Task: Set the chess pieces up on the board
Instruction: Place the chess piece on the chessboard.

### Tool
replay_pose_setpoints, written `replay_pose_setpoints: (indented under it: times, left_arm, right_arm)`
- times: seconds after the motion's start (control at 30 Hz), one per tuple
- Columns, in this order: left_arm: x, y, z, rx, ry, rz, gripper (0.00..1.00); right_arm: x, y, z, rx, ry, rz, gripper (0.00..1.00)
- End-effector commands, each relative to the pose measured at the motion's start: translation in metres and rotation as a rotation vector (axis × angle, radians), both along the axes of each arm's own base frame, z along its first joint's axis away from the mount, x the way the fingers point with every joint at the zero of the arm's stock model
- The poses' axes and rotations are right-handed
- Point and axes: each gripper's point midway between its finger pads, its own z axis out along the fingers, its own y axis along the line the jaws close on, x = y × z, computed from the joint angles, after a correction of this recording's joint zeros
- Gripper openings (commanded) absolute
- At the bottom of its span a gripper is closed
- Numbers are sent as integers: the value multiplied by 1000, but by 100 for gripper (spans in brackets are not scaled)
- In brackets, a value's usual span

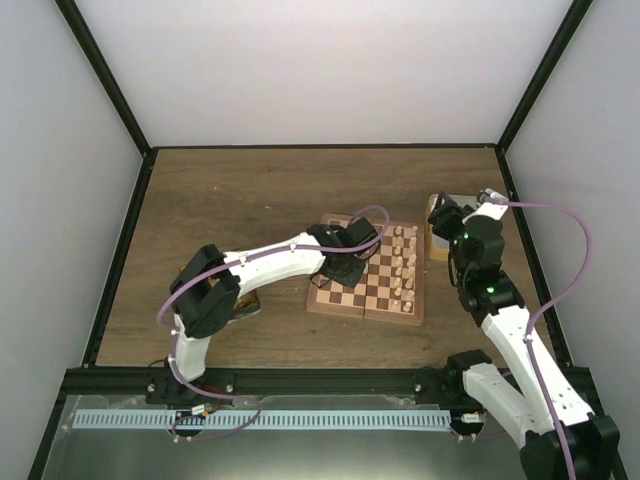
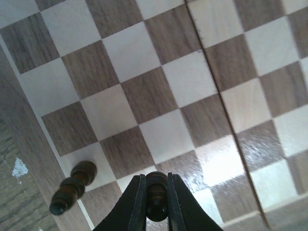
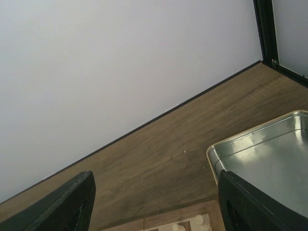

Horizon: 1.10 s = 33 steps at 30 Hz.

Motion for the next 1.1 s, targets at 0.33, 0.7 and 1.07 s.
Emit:
replay_pose_setpoints:
  times: [0.33, 0.7, 1.07]
  left_arm:
    - [22, 13, -14, 57, -30, 71, 8]
    - [16, 14, -30, 64, 1, 41, 12]
    - [16, 6, 0, -4, -29, -6, 32]
  right_arm:
    - [7, 15, 1, 20, -9, 74, 72]
    - [8, 18, -2, 21, 3, 88, 72]
    - [5, 19, 9, 20, -22, 99, 72]
